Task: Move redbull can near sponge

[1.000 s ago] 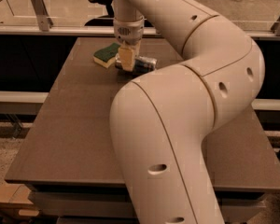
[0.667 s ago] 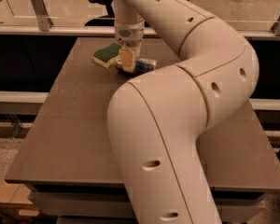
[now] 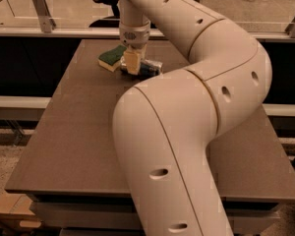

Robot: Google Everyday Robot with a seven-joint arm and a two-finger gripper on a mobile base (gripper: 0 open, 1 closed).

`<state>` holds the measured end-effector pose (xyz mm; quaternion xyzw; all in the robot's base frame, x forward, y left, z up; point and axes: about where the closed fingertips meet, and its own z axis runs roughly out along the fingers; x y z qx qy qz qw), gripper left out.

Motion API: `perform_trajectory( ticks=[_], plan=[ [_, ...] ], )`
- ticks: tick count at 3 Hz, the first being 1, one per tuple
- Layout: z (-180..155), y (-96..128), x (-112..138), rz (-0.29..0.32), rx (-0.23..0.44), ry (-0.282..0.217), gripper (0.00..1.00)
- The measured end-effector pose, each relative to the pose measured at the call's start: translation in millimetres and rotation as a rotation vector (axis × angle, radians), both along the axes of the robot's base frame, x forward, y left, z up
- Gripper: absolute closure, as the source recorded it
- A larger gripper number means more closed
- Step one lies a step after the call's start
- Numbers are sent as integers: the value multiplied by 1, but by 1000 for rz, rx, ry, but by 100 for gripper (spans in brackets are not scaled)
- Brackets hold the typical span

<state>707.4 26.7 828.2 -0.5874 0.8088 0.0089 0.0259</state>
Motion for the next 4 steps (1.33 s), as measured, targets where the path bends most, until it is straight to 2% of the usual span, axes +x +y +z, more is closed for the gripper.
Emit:
perform_trajectory(
  ticks=[2,3,4],
  plan=[
    [-6,5,9,0,14,-24,12],
    [-9,7,12,0,18,-31,0],
    [-9,7,12,0,18,-31,0]
  ],
)
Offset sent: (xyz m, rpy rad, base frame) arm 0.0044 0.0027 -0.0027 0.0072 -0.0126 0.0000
